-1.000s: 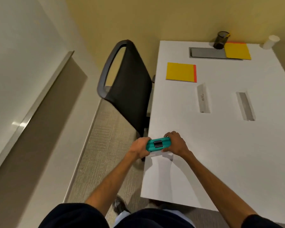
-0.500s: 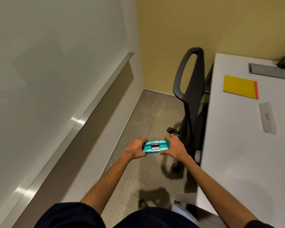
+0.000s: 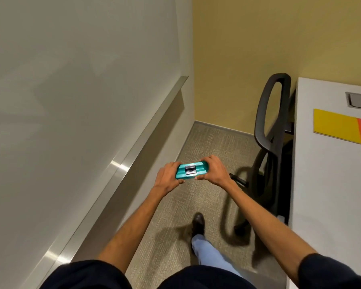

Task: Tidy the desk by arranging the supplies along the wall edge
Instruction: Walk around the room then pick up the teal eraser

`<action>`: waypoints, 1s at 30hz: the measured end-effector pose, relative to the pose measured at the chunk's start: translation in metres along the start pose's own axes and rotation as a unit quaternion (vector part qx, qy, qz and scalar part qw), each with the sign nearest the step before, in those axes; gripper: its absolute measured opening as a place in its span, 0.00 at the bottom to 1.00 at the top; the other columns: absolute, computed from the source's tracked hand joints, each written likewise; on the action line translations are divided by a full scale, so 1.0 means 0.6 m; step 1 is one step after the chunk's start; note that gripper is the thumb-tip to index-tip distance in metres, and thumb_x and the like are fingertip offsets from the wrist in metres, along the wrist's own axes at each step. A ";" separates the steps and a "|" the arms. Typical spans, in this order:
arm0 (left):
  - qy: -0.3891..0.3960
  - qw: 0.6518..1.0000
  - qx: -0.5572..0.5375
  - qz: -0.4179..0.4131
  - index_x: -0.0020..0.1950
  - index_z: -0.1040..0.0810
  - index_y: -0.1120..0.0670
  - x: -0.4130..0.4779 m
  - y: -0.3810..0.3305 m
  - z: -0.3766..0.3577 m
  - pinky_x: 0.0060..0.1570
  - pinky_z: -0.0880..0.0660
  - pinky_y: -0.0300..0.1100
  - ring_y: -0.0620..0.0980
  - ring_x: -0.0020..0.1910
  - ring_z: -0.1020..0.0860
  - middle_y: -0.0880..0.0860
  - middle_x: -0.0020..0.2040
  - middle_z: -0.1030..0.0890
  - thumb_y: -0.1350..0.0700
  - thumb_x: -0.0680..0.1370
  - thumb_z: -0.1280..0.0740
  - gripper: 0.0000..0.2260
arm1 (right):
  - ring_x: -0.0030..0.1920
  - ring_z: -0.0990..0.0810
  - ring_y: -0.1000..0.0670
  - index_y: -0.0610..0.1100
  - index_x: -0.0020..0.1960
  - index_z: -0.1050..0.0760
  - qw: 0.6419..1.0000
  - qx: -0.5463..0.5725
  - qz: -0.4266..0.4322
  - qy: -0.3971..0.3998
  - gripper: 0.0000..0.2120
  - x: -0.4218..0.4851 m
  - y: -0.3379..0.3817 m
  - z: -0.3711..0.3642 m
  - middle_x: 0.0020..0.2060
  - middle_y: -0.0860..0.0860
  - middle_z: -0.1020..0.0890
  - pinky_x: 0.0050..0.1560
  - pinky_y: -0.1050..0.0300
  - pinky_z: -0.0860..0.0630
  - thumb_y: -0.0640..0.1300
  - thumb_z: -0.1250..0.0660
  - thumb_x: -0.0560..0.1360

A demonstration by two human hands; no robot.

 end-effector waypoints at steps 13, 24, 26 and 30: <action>0.028 0.998 0.059 -0.006 0.71 0.31 0.53 0.372 0.052 0.120 0.63 0.27 0.50 0.53 0.65 0.26 0.54 0.67 0.24 0.48 0.75 0.28 0.27 | 0.61 0.28 0.49 0.46 0.68 0.29 0.997 0.046 -0.055 -0.040 0.35 0.357 -0.023 0.072 0.59 0.47 0.25 0.61 0.53 0.27 0.51 0.21 0.65; 0.053 0.995 0.072 -0.042 0.72 0.33 0.53 0.638 0.012 0.153 0.65 0.28 0.49 0.52 0.63 0.25 0.55 0.66 0.26 0.49 0.77 0.30 0.26 | 0.63 0.29 0.49 0.45 0.71 0.31 0.986 0.061 -0.131 -0.080 0.36 0.555 -0.109 0.166 0.62 0.47 0.27 0.63 0.54 0.27 0.49 0.21 0.66; 0.061 0.993 0.087 -0.060 0.71 0.33 0.52 0.688 -0.002 0.150 0.65 0.29 0.49 0.53 0.64 0.26 0.55 0.66 0.26 0.49 0.77 0.31 0.25 | 0.63 0.29 0.49 0.46 0.71 0.31 0.983 0.064 -0.149 -0.088 0.36 0.582 -0.133 0.181 0.62 0.47 0.27 0.63 0.53 0.27 0.49 0.21 0.66; 0.084 0.985 0.113 -0.101 0.71 0.33 0.53 0.818 -0.037 0.151 0.65 0.29 0.52 0.55 0.65 0.26 0.56 0.66 0.27 0.50 0.76 0.30 0.26 | 0.62 0.29 0.49 0.46 0.70 0.31 0.974 0.066 -0.190 -0.104 0.35 0.657 -0.192 0.220 0.62 0.47 0.27 0.62 0.54 0.27 0.50 0.22 0.67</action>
Point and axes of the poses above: each hand's wrist, its own x-axis towards the middle knuckle, its own z-axis out of the back of the hand, y = z × x, the point moved 4 cm from there along x, towards the middle knuckle
